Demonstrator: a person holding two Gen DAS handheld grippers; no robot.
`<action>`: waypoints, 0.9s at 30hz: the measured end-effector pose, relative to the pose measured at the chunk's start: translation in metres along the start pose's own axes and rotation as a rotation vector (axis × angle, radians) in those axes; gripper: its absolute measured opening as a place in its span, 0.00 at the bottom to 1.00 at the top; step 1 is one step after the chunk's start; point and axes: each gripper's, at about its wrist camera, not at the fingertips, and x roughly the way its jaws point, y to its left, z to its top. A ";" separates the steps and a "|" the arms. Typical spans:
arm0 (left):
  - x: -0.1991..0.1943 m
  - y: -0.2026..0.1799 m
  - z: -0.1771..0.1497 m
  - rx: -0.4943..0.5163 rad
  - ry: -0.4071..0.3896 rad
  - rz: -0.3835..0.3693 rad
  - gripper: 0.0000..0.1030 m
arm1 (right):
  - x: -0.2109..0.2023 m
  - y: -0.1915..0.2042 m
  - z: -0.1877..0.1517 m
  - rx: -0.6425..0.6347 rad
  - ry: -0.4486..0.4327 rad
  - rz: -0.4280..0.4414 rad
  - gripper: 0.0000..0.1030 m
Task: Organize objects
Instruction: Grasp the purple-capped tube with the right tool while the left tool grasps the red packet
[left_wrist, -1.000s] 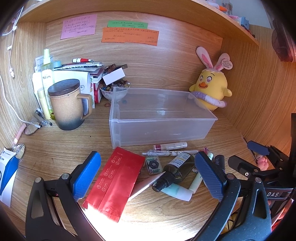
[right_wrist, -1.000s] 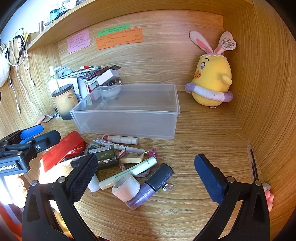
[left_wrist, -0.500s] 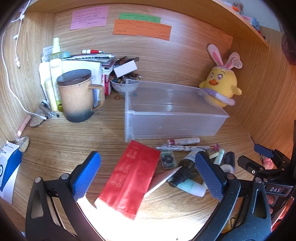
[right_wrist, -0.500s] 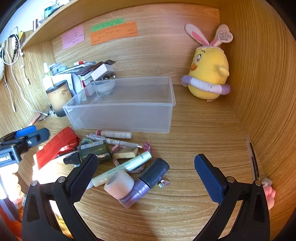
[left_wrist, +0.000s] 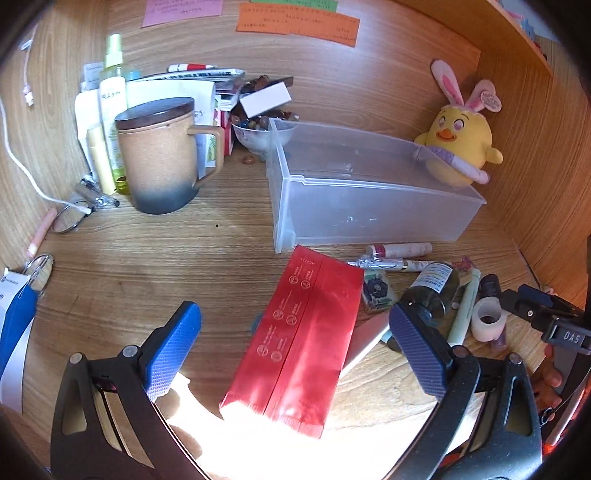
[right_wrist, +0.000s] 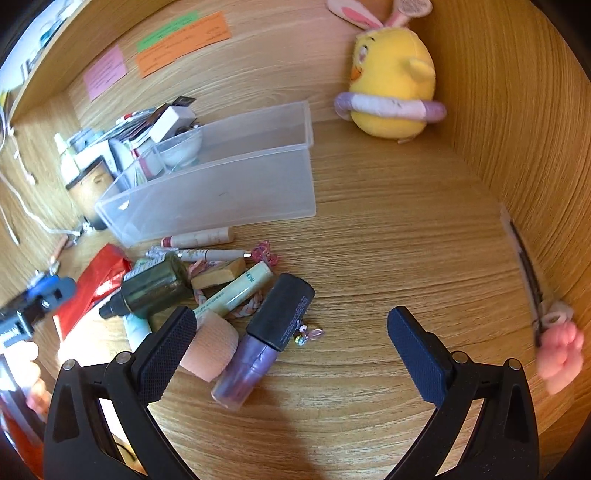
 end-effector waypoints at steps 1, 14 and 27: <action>0.005 -0.001 0.003 0.006 0.010 -0.005 1.00 | 0.000 -0.002 0.001 0.011 0.002 0.006 0.95; 0.031 -0.004 0.014 0.025 0.067 -0.024 0.87 | 0.014 -0.006 0.005 -0.013 0.037 -0.034 0.59; 0.038 -0.016 0.016 0.089 0.087 -0.004 0.63 | 0.021 0.008 0.005 -0.077 0.018 -0.021 0.30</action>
